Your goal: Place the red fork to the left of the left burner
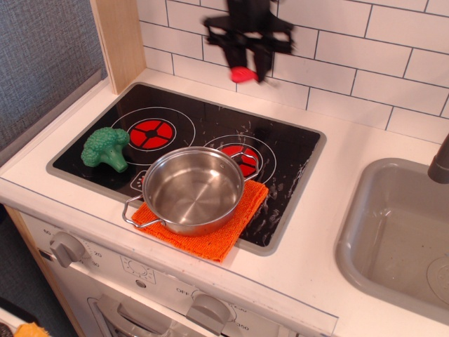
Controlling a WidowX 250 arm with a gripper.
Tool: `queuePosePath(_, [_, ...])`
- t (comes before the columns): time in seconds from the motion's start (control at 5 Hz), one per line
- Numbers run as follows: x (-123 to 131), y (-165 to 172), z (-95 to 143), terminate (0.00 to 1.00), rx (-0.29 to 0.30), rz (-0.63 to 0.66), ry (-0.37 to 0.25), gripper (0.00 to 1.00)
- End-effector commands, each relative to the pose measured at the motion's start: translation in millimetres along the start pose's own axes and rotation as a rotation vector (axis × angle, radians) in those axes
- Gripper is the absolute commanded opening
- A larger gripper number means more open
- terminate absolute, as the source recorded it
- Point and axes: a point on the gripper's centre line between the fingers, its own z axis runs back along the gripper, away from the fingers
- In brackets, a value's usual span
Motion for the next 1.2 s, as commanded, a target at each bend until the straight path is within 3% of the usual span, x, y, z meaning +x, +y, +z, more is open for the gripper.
queuePosePath(0.0, [-43,55,34,0.00,0.068,0.020,0.043,0.00])
queuePosePath(0.2, [-65,82,30,0.00,0.072,0.037,0.089,0.00])
queuePosePath(0.6, [-67,145,19,0.00,0.091,0.053,0.091,0.00])
queuePosePath(0.8, [-64,157,13,0.00,0.105,0.038,0.105,0.00])
queuePosePath(1.0, [-76,158,-2,0.00,0.090,0.030,0.158,0.00])
